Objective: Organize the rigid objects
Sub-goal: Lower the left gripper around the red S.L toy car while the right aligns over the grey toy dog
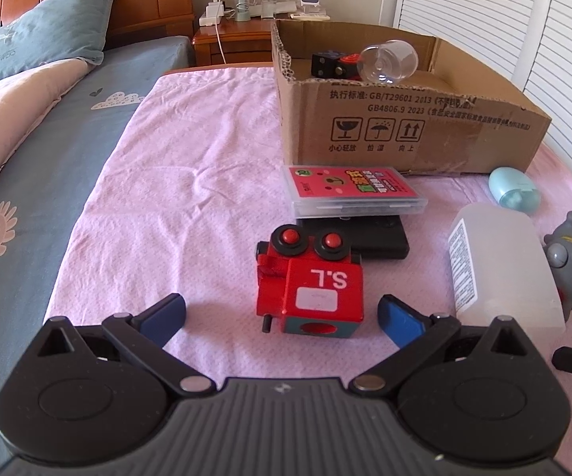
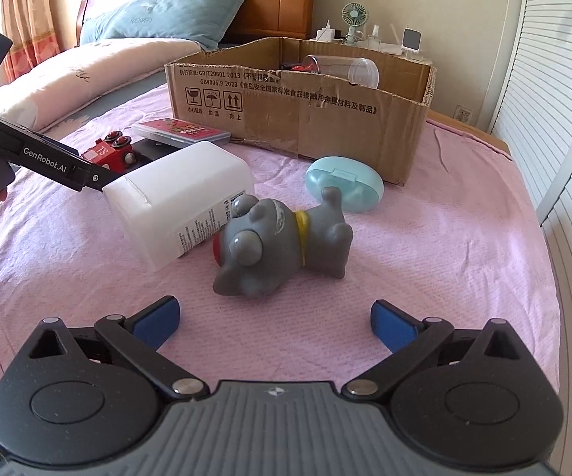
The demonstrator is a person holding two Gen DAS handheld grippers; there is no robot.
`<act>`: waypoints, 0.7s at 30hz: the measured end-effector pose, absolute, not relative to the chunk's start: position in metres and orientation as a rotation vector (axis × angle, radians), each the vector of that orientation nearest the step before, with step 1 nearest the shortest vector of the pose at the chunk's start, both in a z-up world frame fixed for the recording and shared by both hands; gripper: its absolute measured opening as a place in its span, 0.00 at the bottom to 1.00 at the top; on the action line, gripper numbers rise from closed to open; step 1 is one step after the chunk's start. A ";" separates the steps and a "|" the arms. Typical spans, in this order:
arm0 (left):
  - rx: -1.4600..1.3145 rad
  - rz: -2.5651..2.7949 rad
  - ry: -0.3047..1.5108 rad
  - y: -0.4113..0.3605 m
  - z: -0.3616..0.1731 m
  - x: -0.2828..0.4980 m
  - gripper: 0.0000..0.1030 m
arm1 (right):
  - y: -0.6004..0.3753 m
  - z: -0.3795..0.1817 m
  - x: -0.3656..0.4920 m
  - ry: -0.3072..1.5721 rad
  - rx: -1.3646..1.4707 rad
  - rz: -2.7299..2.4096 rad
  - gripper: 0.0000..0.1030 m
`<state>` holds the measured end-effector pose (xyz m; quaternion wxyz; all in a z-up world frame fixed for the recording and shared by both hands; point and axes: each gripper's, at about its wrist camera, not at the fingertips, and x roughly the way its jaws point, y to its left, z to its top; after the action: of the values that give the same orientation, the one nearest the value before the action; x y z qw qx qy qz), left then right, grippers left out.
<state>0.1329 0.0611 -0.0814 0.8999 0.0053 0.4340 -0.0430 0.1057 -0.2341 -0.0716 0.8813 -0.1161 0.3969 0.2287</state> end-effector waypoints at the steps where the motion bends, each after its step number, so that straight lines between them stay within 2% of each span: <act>1: 0.011 -0.090 0.897 0.061 -0.081 0.133 0.99 | -0.234 -0.071 0.107 0.833 -0.246 0.480 1.00; 10: 0.015 -0.099 0.894 0.060 -0.082 0.134 0.99 | -0.232 -0.068 0.112 0.906 -0.269 0.495 1.00; 21: 0.017 -0.103 0.894 0.059 -0.082 0.134 0.99 | -0.230 -0.069 0.117 0.886 -0.295 0.551 1.00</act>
<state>0.1341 0.0593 -0.0823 0.9005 0.0083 0.4319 -0.0498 0.1172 -0.2304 -0.0688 0.8567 -0.1405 0.4215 0.2622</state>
